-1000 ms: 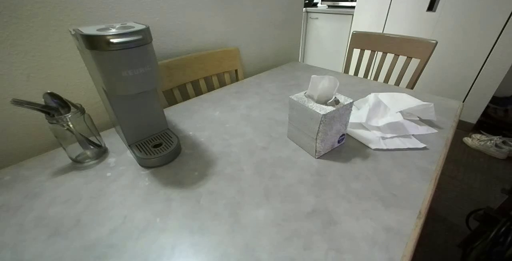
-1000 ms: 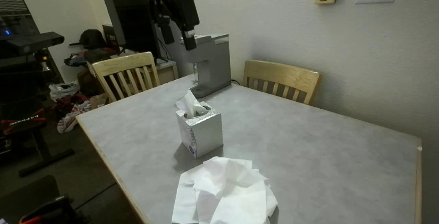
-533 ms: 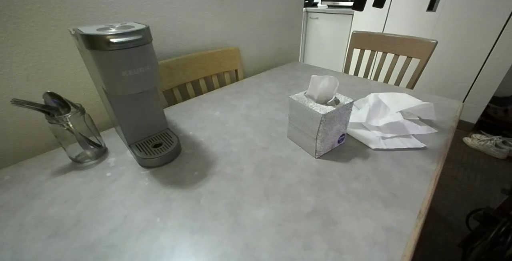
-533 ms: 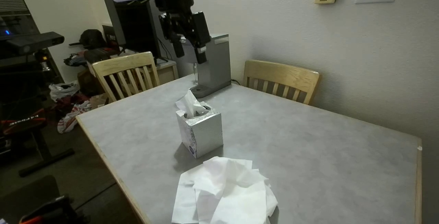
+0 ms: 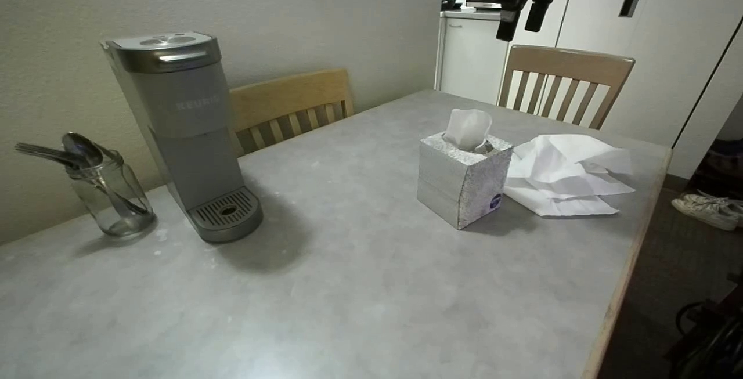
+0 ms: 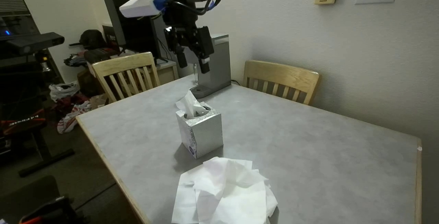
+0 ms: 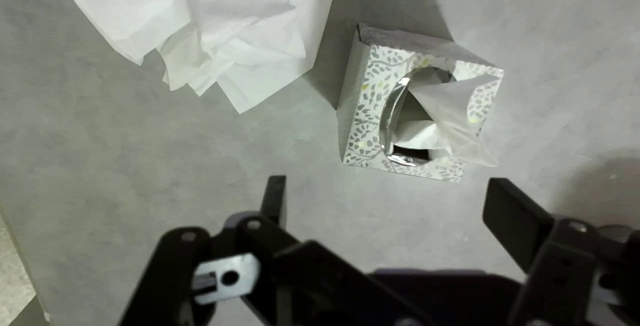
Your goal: Remove a tissue from the box
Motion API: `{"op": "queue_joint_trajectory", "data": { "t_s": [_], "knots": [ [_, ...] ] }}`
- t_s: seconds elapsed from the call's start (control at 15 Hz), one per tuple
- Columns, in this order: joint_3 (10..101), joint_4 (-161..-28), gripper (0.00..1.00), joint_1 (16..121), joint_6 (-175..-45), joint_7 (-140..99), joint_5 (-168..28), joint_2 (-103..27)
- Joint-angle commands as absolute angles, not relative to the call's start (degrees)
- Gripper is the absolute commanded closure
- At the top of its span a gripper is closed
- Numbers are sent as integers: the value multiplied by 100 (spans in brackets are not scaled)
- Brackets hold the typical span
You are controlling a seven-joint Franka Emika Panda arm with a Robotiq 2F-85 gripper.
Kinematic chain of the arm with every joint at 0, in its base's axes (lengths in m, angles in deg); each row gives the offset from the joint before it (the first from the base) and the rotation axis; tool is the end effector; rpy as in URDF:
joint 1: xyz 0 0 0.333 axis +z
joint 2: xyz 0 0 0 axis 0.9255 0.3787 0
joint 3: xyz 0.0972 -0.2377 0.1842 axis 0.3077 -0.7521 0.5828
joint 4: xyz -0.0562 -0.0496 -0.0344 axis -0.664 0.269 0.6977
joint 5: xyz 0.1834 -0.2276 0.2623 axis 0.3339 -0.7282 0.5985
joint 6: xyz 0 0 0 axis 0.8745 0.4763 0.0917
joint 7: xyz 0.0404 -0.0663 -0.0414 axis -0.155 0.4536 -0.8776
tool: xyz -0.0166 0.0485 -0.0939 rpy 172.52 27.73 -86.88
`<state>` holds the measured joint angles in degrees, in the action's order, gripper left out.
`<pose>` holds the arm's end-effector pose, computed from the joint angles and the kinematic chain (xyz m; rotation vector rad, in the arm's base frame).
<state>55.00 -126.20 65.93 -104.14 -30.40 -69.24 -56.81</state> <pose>0.5374 -0.0576 0.4272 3.0955 0.0190 0.1971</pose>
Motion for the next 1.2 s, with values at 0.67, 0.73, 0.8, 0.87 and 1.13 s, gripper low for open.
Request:
{"op": "queue_joint_trajectory", "data": {
  "t_s": [0.67,0.73,0.8,0.87,1.13],
  "knots": [
    [5808,-12541,0,6694,-10433,-2590,-7204,-5293],
    [5807,-12551,0,6692,-10486,-2467,-7288,-5274],
    [5794,-12553,0,6682,-10529,-2392,-7359,-5230],
    [5782,-12561,0,6677,-10575,-2252,-7462,-5173],
    [5768,-12585,0,6688,-10515,-2142,-7423,-4975]
  ]
}}
